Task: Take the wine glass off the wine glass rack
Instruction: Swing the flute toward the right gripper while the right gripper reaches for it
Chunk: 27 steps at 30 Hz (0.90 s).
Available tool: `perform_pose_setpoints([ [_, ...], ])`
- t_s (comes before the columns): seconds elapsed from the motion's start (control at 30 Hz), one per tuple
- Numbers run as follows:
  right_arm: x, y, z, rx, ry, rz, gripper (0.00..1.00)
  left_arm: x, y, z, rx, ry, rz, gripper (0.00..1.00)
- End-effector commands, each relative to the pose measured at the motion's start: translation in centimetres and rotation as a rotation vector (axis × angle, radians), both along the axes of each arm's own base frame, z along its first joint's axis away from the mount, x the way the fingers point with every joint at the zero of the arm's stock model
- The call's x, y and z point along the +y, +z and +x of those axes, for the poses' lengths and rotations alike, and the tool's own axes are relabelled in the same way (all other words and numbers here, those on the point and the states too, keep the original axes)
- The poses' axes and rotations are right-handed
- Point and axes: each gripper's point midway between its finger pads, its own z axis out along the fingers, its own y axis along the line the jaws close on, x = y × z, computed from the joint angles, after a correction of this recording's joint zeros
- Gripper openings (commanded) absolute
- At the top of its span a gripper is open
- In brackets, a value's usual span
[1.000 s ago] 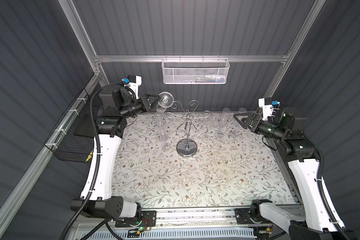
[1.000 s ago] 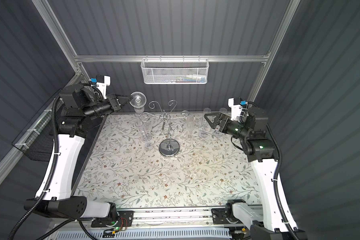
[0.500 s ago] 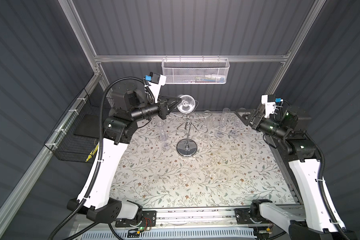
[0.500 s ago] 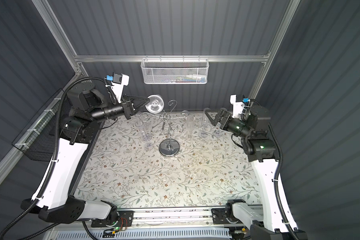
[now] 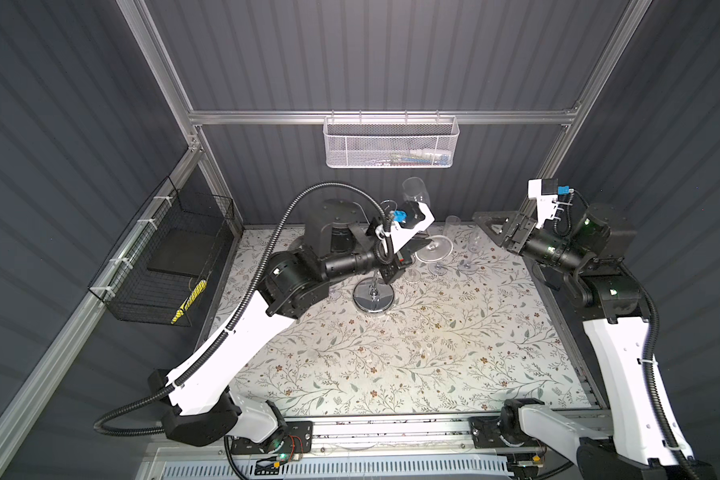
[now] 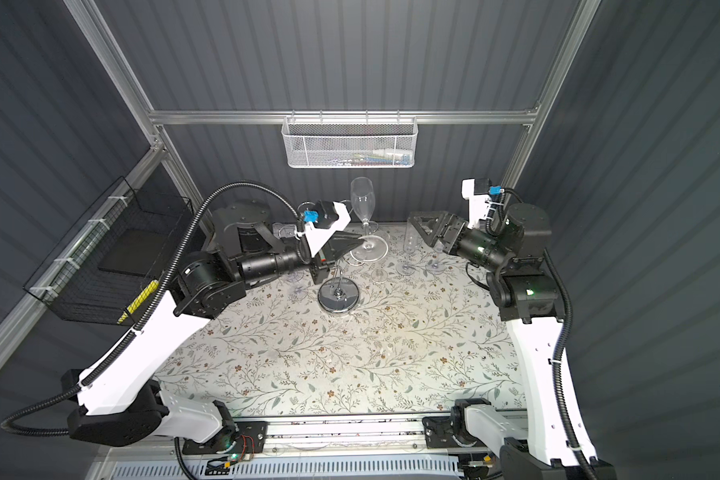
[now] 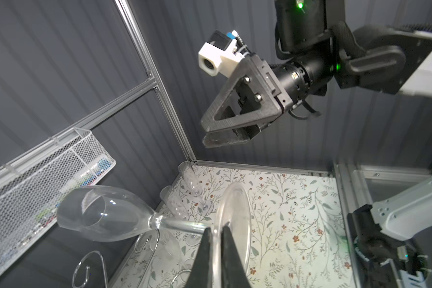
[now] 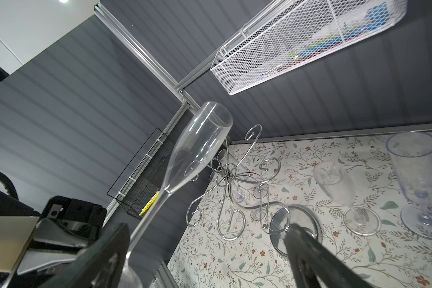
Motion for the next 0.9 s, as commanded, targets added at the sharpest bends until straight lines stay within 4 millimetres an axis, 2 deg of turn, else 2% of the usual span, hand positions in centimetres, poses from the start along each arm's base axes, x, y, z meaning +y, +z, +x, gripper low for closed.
perform_pose_setpoints([
  [0.0,0.6,0.7,-1.6,-0.028,0.059,0.01,0.98,-1.2,0.3,0.8,-0.204,0.054,0.037,0.0],
  [0.3,1.6,-2.9,-2.8,0.077,0.151,0.068,0.79,-4.9,-2.0,-0.9,-0.364,0.04,0.1,0.0],
  [0.5,2.1,-4.2,-3.1,0.131,0.207,0.119,0.64,-5.8,-3.2,-1.2,-0.388,0.026,0.127,0.0],
  [0.6,2.1,-5.0,-2.9,0.151,0.198,0.12,0.59,-6.1,-3.8,-1.3,-0.403,0.022,0.142,0.0],
  [0.87,2.7,-5.5,-3.0,0.167,0.236,0.134,0.5,-7.1,-5.0,-1.5,-0.416,0.005,0.181,0.0],
])
